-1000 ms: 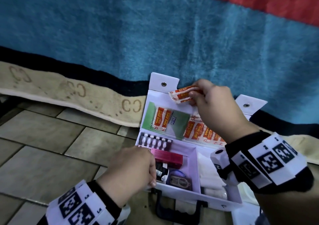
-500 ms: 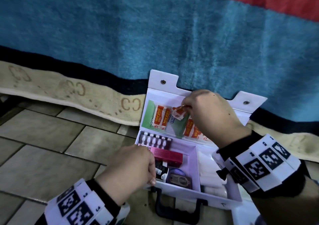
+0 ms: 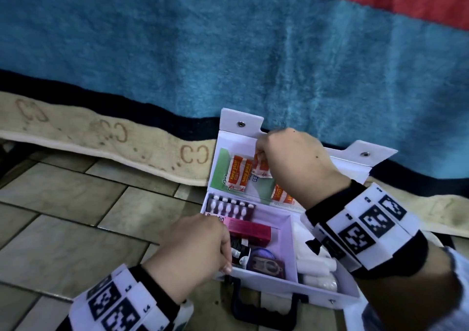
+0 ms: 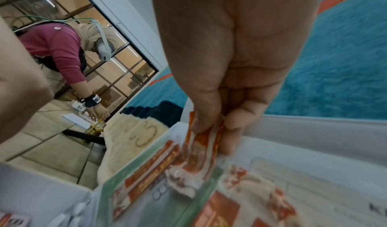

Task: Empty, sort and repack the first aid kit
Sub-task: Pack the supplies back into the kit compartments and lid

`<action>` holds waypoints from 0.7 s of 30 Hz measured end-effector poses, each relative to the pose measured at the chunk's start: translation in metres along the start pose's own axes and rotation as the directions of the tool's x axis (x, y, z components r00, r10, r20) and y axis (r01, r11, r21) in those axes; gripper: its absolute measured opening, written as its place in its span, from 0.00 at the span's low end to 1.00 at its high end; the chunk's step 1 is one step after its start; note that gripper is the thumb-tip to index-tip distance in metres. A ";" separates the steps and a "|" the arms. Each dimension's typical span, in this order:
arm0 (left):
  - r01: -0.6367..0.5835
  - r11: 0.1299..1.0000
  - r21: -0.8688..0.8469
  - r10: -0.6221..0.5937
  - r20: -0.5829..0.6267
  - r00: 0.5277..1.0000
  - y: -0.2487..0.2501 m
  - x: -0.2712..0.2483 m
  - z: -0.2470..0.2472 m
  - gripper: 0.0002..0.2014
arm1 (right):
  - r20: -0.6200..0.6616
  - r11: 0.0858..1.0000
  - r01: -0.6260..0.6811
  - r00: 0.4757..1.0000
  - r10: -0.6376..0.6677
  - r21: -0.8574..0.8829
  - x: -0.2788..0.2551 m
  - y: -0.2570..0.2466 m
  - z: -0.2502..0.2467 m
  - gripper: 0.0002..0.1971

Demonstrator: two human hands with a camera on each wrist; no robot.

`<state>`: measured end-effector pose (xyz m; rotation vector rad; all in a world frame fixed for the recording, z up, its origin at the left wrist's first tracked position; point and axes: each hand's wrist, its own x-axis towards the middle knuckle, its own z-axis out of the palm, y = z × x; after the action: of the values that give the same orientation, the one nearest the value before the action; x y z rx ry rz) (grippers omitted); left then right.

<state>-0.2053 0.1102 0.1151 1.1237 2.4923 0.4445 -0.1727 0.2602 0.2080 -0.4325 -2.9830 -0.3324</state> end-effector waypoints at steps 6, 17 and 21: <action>-0.016 1.000 0.016 0.016 -0.013 1.000 0.000 0.001 0.000 0.05 | 0.047 0.991 -0.036 0.998 0.030 0.128 0.001 0.005 0.010 0.09; -0.018 1.000 0.023 0.018 -0.027 0.999 0.000 0.002 0.001 0.07 | 0.012 0.958 -0.112 0.994 0.113 0.265 -0.006 0.008 0.024 0.09; -0.019 1.000 0.017 0.019 -0.004 1.000 -0.001 0.003 0.000 0.07 | 0.030 0.978 -0.073 0.997 0.069 0.196 -0.005 0.008 0.027 0.09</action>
<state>-0.2074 0.1118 0.1145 1.1554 2.4947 0.4324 -0.1675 0.2726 0.1825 -0.5222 -2.9737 -0.0250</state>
